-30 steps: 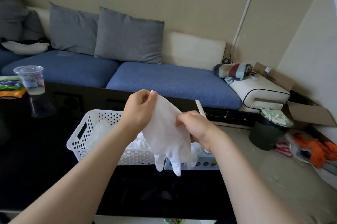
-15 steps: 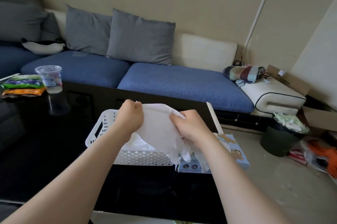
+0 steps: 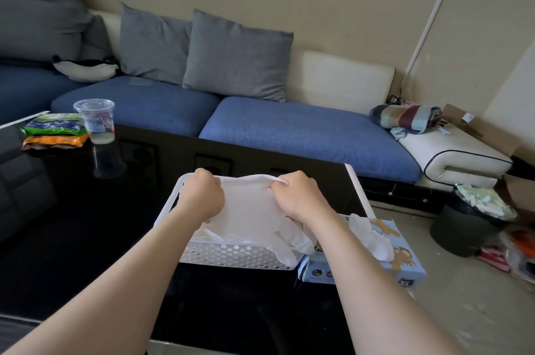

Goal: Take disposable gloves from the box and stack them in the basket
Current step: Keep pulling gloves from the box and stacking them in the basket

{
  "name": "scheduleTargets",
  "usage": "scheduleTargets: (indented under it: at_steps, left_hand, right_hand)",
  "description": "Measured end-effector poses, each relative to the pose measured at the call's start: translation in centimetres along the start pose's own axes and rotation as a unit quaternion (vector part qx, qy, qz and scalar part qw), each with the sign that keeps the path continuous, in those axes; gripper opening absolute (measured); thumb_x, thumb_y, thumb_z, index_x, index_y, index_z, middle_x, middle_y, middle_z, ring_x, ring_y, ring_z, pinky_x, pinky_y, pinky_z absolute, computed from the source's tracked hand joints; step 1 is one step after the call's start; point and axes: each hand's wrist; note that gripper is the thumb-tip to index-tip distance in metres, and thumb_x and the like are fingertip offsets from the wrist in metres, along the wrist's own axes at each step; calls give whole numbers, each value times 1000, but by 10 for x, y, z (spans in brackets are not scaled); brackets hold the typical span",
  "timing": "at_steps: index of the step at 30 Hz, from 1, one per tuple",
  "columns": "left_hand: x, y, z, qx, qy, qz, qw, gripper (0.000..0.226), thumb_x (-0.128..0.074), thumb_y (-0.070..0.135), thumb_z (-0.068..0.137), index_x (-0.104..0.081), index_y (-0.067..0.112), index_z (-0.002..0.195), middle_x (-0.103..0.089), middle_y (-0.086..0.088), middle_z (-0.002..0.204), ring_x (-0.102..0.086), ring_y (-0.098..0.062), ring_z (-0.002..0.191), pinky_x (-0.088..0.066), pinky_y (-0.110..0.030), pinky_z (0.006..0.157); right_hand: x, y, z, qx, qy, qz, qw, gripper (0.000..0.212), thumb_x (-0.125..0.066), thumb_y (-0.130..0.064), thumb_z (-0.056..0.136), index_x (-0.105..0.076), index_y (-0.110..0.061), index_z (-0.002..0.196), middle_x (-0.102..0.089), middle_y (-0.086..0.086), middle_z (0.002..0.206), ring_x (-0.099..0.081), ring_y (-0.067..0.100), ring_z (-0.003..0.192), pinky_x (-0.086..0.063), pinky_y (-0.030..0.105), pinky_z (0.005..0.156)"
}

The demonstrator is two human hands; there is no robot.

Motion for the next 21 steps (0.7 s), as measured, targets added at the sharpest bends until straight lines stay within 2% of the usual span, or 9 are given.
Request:
scheduleTargets:
  at_steps: [3, 5, 7, 9, 11, 14, 17, 19, 21]
  left_hand:
    - [4, -7, 1, 4, -15, 34, 999, 30, -43, 18, 108, -54, -7, 120, -52, -12, 81, -54, -28, 67, -52, -41, 73]
    - [8, -12, 0, 18, -41, 78, 996, 27, -41, 13, 108, -48, -6, 127, -54, -14, 97, -57, -28, 77, -50, -39, 70]
    - [11, -16, 1, 37, -48, 100, 993, 30, -44, 9, 106, -42, -4, 133, -54, -17, 108, -61, -35, 90, -51, -39, 64]
    - [12, -17, 0, 42, -45, 105, 993, 24, -47, 6, 104, -42, -1, 126, -49, -14, 100, -64, -38, 92, -58, -42, 61]
    - [14, -17, -4, 43, -41, 106, 993, 13, -48, 4, 102, -39, 5, 112, -50, -14, 98, -64, -39, 89, -59, -43, 57]
    - [12, -18, -6, 5, 2, 156, 988, 19, -52, 5, 103, -34, 9, 102, -57, -13, 95, -59, -29, 75, -48, -37, 55]
    - [13, -12, -12, -39, 50, 222, 973, 29, -62, 9, 100, -33, 12, 103, -51, -4, 79, -51, -20, 62, -35, -30, 48]
    - [18, -3, -17, -64, 74, 266, 959, 32, -65, 6, 95, -35, 14, 104, -52, -3, 84, -53, -22, 70, -35, -31, 52]
    - [20, 5, -19, -107, 82, 257, 957, 27, -64, 0, 90, -46, 14, 105, -57, -3, 96, -55, -24, 85, -41, -33, 59]
  right_hand:
    - [-10, -1, 7, 21, 25, -55, 998, 33, -47, -24, 103, -56, -14, 73, -57, 3, 72, -53, 22, 63, -39, 36, 57]
    - [-13, -1, 10, 33, 26, -63, 997, 29, -51, -25, 102, -66, -12, 81, -65, 3, 75, -62, 22, 64, -56, 37, 59]
    - [-13, 0, 12, 36, 31, -56, 997, 23, -57, -25, 101, -76, -14, 93, -74, 8, 88, -72, 28, 72, -66, 49, 70]
    - [-12, 2, 14, 31, 39, -62, 997, 21, -63, -27, 101, -79, -15, 96, -77, 8, 100, -74, 28, 76, -66, 52, 75]
    - [-13, 4, 16, 35, 51, -75, 995, 22, -66, -31, 101, -80, -17, 92, -78, 7, 101, -74, 26, 77, -66, 49, 76]
    - [-11, 5, 17, 44, 63, -89, 993, 21, -68, -34, 100, -79, -20, 91, -77, 3, 92, -71, 22, 68, -65, 42, 68]
    - [-8, 5, 16, 57, 63, -140, 987, 13, -71, -38, 98, -77, -27, 98, -71, -4, 97, -69, 18, 82, -61, 36, 72]
    - [-5, 5, 16, 68, 67, -175, 980, 14, -74, -39, 96, -74, -30, 106, -68, -3, 109, -68, 20, 94, -60, 37, 78]
    - [-2, 5, 14, 72, 67, -194, 976, 17, -75, -35, 96, -72, -30, 112, -67, -2, 113, -66, 20, 97, -58, 37, 78]
Point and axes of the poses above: each hand's wrist, its own z-axis towards the middle knuckle, its own x-axis out of the back of the hand, y = z × x
